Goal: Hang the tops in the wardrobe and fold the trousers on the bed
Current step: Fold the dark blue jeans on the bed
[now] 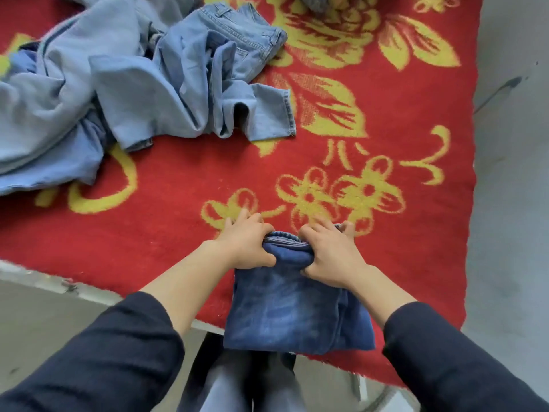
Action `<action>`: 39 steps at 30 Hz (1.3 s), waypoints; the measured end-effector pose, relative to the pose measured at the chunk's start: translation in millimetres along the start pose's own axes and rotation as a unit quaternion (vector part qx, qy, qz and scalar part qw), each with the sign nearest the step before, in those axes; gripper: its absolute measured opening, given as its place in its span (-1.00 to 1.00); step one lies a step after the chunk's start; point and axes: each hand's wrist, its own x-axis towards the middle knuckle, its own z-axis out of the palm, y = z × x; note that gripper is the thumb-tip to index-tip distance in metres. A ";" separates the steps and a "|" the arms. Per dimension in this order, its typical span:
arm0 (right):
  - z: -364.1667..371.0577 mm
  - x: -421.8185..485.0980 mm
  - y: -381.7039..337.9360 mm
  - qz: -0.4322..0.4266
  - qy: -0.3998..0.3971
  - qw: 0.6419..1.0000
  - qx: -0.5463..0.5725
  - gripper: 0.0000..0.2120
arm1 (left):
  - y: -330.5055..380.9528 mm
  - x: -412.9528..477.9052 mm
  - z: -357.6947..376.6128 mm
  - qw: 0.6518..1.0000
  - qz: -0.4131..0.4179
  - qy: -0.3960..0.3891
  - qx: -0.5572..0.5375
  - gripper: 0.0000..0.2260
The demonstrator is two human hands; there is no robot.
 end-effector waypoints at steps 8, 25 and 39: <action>-40.7 -58.4 -67.1 -0.147 0.036 0.986 -0.065 -0.68 | -8.2 -129.8 16.1 0.992 -0.002 0.111 -0.056 -0.61; -2.3 -28.8 -500.9 -0.456 0.051 0.871 -0.177 -0.43 | -246.0 -470.1 93.2 0.867 -0.320 0.334 -0.184 -0.38; 153.9 -112.8 -912.7 -0.690 -0.053 0.690 -0.214 -0.45 | -405.3 -783.9 256.9 0.688 -0.564 0.383 -0.250 -0.52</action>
